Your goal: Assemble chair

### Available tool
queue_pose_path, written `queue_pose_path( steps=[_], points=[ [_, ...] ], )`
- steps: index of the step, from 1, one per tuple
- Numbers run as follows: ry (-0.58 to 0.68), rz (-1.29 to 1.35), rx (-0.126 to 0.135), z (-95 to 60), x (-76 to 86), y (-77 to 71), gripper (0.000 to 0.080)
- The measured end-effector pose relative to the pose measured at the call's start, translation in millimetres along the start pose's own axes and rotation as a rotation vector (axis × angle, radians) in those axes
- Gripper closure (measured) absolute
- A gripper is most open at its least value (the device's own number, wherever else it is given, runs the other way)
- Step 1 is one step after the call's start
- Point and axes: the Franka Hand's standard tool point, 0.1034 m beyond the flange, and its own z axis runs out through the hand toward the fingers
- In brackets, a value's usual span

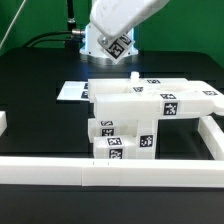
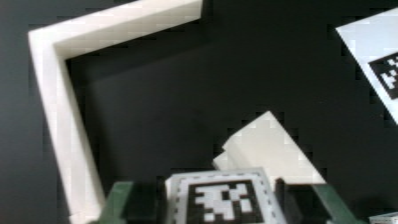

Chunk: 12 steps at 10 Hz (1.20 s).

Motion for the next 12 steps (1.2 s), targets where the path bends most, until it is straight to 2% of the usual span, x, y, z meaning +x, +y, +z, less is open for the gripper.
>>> queue_pose_path(
  steps=[2,4,5,6,7,8,9,10,12],
  points=[
    [-0.006,-0.006,0.003,2.7,2.6,-0.5,0.0514],
    [-0.126,-0.041,0.027,9.5,6.4,-10.1,0.0514],
    [-0.198,-0.071,-0.006,10.1,4.8,-6.6,0.0514],
    [-0.256,-0.099,-0.053,3.2,5.3,-5.0,0.0514],
    [-0.322,-0.106,-0.04,0.0,9.2,-14.7,0.0514],
    [-0.34,-0.118,-0.036,3.9,17.4,-15.9,0.0514],
    [-0.336,-0.117,-0.036,4.9,17.0,-14.6,0.0514],
    [-0.334,-0.147,-0.044,3.3,17.5,-11.6,0.0514],
    [-0.33,-0.253,-0.08,-4.4,27.4,-2.4,0.0514]
  ],
)
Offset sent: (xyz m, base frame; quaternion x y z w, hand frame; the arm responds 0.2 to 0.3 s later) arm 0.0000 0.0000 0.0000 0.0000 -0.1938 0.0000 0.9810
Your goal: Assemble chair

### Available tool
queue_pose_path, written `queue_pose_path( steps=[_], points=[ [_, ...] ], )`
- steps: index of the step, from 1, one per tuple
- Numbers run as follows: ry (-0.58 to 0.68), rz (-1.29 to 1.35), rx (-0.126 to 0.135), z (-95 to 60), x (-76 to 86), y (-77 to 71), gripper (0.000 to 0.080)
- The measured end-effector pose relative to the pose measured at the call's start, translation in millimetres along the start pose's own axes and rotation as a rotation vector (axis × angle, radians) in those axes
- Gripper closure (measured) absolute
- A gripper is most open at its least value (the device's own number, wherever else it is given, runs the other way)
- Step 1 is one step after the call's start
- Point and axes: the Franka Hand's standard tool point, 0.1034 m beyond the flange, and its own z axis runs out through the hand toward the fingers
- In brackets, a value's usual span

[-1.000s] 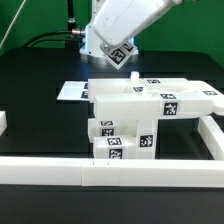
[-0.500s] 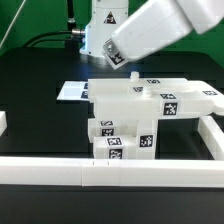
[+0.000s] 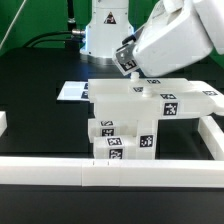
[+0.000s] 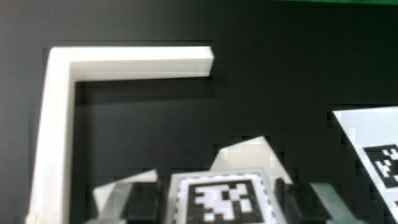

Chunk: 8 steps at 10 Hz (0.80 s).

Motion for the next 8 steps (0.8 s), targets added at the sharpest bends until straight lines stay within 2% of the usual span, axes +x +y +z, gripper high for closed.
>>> queue_pose_path(
  steps=[3,4,5,6,7,8],
  points=[
    [-0.013,-0.006,0.007,0.1,2.6,2.5,0.0514],
    [-0.004,-0.042,-0.013,-0.5,2.2,7.0,0.0514],
    [0.032,-0.125,-0.077,-3.4,-1.6,18.1,0.0514],
    [0.055,-0.211,-0.129,-10.3,-12.9,26.7,0.0514],
    [0.075,-0.242,-0.163,-15.9,-18.5,32.4,0.0514],
    [0.072,-0.224,-0.153,-13.2,-15.7,29.9,0.0514]
  ],
)
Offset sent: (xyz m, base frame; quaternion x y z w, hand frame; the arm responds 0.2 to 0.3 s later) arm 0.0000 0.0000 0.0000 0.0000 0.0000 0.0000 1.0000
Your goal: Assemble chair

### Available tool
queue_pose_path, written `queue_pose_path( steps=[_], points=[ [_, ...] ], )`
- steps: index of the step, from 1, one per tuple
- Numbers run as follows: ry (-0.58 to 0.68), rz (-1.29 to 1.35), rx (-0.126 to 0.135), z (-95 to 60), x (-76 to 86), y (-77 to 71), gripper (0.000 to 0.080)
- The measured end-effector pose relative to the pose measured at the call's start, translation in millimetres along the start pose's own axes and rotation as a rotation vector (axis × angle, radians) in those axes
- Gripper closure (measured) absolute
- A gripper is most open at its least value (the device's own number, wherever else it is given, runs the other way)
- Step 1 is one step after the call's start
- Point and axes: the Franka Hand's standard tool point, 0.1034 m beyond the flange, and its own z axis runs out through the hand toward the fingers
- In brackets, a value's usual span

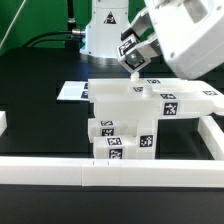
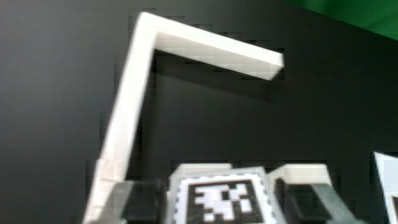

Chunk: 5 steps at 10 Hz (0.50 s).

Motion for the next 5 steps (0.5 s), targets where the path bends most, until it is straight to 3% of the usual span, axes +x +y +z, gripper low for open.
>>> queue_pose_path(
  steps=[3,5],
  points=[
    [-0.003,-0.01,0.002,1.6,5.4,0.5,0.0514],
    [-0.115,-0.035,-0.006,1.1,14.1,1.7,0.0514]
  ],
)
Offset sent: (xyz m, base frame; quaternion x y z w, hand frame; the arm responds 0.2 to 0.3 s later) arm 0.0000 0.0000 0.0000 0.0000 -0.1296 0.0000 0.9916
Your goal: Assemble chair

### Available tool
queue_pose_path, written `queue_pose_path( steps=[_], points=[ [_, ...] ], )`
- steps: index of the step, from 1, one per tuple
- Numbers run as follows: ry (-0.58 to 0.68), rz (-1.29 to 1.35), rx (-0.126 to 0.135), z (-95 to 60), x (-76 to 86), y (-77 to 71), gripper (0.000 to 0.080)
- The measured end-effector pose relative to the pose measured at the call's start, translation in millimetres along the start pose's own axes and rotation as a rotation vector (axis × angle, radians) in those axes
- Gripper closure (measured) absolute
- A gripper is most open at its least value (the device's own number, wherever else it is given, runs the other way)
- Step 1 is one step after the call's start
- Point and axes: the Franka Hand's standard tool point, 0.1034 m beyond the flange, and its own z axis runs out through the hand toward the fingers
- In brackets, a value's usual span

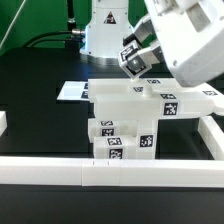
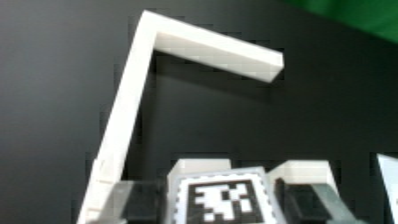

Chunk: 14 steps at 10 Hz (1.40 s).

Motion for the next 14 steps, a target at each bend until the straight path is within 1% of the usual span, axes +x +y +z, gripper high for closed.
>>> queue_pose_path(
  steps=[1,2,4,5,6,7,8,11,14],
  points=[
    [-0.041,-0.024,-0.009,-1.8,5.1,1.0,0.0514],
    [-0.077,-0.043,-0.012,-0.7,8.0,1.4,0.0514],
    [-0.086,-0.056,-0.016,0.5,13.9,2.5,0.0514],
    [-0.082,-0.059,-0.023,0.4,14.9,2.3,0.0514],
    [-0.071,-0.064,-0.038,-0.1,17.0,1.9,0.0514],
    [-0.053,-0.069,-0.064,-1.7,20.2,-1.0,0.0514],
    [-0.039,-0.075,-0.078,-0.8,23.4,-6.0,0.0514],
    [-0.029,-0.086,-0.083,3.5,28.4,-9.6,0.0514],
    [-0.028,-0.087,-0.081,6.0,28.5,-8.5,0.0514]
  ],
)
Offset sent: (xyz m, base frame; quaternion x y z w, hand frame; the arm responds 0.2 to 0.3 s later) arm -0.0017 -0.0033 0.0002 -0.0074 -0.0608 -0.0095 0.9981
